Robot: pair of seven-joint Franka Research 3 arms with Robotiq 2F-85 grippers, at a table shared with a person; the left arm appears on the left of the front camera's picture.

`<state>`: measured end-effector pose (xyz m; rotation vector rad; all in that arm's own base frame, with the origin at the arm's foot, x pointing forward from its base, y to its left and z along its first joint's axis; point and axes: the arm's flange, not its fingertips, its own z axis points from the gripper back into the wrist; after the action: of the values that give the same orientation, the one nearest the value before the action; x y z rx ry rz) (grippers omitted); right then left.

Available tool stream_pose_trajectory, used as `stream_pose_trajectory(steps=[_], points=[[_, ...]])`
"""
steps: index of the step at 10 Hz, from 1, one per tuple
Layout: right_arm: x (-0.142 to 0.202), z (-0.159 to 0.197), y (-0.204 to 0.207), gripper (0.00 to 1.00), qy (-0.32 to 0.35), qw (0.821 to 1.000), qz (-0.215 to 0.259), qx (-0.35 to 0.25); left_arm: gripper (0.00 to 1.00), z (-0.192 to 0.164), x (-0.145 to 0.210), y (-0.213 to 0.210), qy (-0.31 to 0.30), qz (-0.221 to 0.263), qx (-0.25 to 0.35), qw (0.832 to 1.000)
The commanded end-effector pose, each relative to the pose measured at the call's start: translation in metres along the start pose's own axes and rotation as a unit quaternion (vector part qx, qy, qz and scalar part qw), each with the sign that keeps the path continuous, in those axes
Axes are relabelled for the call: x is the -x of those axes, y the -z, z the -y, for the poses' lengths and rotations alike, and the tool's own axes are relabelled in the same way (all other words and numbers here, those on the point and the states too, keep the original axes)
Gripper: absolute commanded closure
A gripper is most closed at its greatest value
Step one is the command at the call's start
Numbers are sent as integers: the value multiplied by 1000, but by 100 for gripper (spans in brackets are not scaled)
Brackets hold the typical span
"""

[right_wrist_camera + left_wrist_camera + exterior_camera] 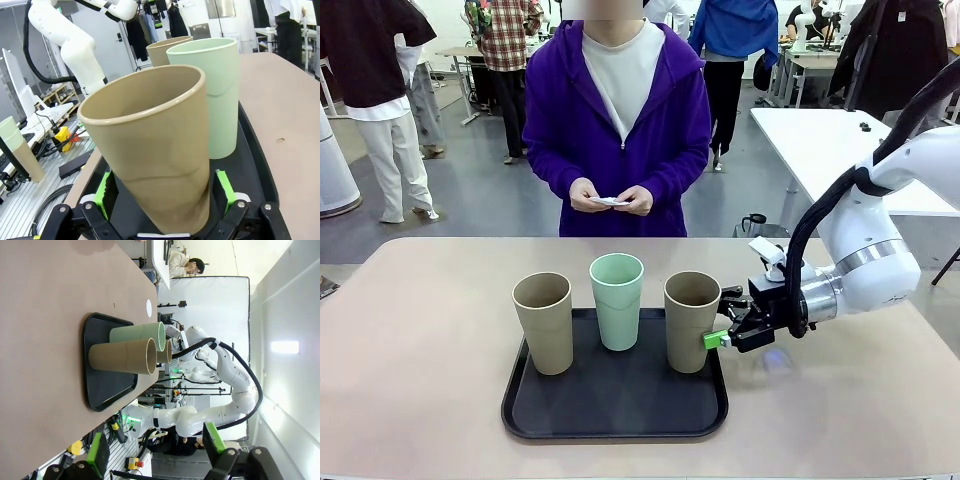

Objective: Place coasters on the table and set cups on them.
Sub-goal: Pick up one Reusable plastic cup and place it on a coaster set by the human.

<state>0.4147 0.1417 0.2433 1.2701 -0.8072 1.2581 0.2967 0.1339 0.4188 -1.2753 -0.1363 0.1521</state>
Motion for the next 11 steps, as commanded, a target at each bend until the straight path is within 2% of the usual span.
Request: stream_pose_trajectory(steps=[1, 8, 11], points=[[3, 5, 4, 0, -17, 1000, 2, -4, 0, 0, 1, -2, 2, 3, 4, 1000], [3, 12, 25, 0, -7, 999, 4, -40, 0, 0, 1, -2, 2, 3, 4, 1000], [3, 13, 23, 88, -9, 999, 6, -46, 0, 0, 1, -2, 2, 3, 4, 1000]])
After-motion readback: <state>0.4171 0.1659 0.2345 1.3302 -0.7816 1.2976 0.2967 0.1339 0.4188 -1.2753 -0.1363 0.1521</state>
